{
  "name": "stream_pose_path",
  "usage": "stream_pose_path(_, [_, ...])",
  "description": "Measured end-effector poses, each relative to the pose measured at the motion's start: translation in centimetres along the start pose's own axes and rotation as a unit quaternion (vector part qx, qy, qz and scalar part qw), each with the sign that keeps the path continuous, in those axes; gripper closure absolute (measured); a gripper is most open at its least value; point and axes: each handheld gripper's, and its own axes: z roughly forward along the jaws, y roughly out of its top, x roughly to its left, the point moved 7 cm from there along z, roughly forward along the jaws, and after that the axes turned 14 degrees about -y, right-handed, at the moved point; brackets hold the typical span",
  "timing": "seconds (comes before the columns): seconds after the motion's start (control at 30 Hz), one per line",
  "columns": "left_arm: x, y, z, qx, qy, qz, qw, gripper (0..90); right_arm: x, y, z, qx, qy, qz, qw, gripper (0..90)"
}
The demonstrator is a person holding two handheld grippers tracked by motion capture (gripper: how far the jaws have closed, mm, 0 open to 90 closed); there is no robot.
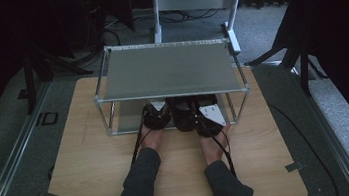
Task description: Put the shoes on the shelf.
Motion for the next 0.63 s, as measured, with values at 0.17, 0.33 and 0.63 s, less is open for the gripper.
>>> stream_pose_path(0.17, [0.2, -0.9, -1.5, -0.002, -0.002, -0.006, 1.0, 59.8, -1.2, -0.3, -1.4, 0.018, 0.001, -0.008, 0.9998, 48.1])
stream_pose_path(0.33, [0.1, -1.1, -3.5, -0.013, -0.004, -0.001, 0.9999, 58.9, -2.7, -1.5, -2.1, 0.053, -0.001, -0.011, 0.9985, 47.9])
stream_pose_path(0.63, [-0.4, -1.6, -6.2, -0.026, -0.015, -0.001, 0.9995, 58.9, -5.8, -3.2, -2.1, 0.11, -0.011, -0.001, 0.9939, 47.2])
